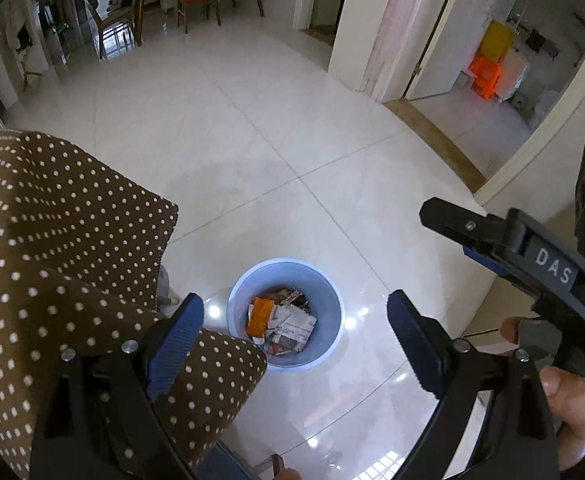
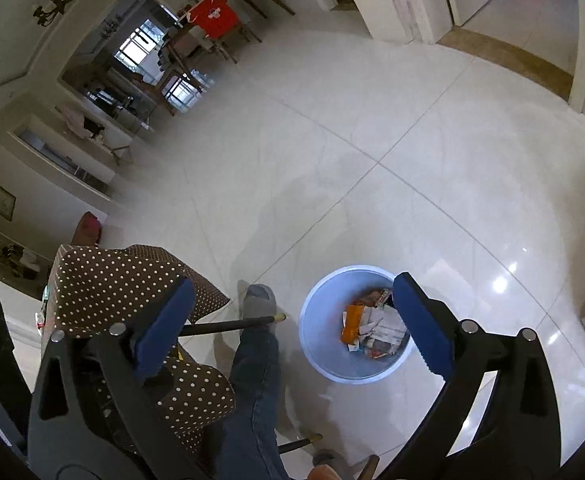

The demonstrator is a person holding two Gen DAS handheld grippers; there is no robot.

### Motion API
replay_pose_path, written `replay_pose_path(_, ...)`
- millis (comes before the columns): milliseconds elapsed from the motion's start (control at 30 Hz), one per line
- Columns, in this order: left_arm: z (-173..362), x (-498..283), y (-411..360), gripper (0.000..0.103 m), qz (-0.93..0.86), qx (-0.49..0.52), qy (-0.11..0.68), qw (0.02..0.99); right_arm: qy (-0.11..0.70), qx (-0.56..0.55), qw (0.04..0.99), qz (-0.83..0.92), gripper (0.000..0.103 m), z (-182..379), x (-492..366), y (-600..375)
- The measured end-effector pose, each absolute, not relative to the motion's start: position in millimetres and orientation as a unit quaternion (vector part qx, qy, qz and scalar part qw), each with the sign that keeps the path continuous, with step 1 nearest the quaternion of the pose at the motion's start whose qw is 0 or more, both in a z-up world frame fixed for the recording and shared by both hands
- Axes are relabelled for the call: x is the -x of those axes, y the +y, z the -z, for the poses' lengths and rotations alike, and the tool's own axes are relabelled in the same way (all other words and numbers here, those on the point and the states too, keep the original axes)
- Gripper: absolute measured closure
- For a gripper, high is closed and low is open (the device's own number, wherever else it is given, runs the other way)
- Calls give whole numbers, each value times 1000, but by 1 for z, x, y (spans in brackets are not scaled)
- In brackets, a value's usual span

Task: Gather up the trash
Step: 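Move both open tools back over the table toward the white bottle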

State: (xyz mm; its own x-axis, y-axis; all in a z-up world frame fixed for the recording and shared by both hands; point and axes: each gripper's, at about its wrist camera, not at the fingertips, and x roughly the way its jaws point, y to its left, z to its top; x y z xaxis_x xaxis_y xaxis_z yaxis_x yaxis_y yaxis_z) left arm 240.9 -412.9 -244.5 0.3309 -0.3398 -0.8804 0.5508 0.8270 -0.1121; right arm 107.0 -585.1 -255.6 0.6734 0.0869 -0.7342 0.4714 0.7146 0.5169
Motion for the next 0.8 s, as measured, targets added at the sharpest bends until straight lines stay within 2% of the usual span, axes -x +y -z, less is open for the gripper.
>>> replay_pose_path(467,158,-209,-355,12,299,-51,438,846,349,-301,881,110,6,175,-99,-538)
replay_pose_path(800,97,-202,-263,11,276,-7,375,885,325,-243,912,64,6,112,-118,-460)
